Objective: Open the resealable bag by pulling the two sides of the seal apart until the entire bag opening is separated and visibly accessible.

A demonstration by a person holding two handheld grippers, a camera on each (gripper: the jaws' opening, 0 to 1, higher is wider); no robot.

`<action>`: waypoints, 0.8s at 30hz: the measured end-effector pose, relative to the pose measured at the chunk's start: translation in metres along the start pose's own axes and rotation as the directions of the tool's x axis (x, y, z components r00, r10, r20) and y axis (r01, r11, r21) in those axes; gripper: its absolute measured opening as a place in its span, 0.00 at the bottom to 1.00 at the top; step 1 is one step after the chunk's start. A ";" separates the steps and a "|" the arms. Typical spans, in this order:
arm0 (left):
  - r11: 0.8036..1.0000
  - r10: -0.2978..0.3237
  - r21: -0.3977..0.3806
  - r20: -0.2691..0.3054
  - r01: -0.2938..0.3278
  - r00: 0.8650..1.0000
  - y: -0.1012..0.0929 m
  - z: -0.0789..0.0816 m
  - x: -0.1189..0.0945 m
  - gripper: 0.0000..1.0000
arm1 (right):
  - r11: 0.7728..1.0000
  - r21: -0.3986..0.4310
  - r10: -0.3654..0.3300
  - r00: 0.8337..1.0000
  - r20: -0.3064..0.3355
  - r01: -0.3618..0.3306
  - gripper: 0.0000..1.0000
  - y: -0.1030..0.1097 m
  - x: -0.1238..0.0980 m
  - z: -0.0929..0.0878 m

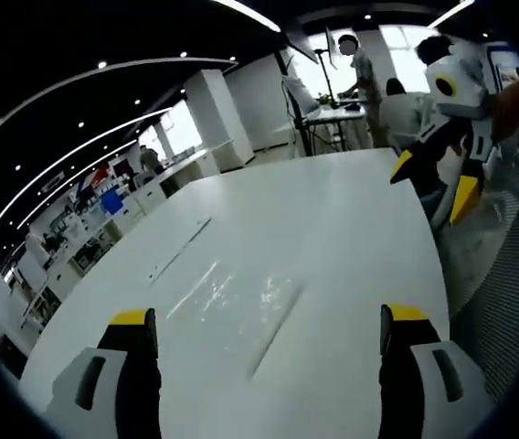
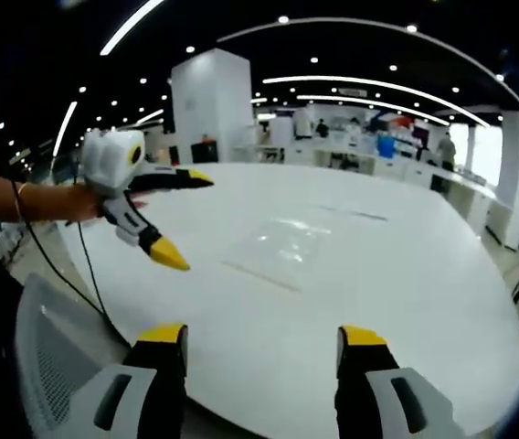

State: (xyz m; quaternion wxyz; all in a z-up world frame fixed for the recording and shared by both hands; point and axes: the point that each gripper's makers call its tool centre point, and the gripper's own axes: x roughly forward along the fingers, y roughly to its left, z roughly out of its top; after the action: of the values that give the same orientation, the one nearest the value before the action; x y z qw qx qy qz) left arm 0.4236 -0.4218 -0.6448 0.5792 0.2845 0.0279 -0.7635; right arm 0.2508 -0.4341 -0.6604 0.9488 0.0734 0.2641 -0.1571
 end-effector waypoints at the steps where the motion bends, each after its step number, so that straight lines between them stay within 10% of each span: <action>1: 1.000 0.001 -0.007 0.004 -0.001 1.000 -0.002 0.001 -0.003 1.00 | 1.000 0.001 -0.002 1.000 0.006 0.002 0.72 0.000 0.000 0.001; 11: 0.980 0.071 -0.193 0.055 -0.059 0.996 -0.017 -0.005 -0.040 1.00 | 0.999 0.005 -0.039 0.991 0.125 0.038 0.99 -0.003 -0.001 0.019; 24: 0.945 0.098 -0.314 0.007 -0.091 0.995 -0.046 -0.035 -0.071 1.00 | 1.000 0.024 0.003 0.990 0.139 -0.006 0.97 0.005 -0.003 0.010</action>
State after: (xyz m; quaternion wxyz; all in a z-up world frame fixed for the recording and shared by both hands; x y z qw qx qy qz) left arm 0.4084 -0.3319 -0.6545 0.6533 0.1813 0.1286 -0.7237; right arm 0.2546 -0.4309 -0.6500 0.9643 0.0743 0.1952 -0.1628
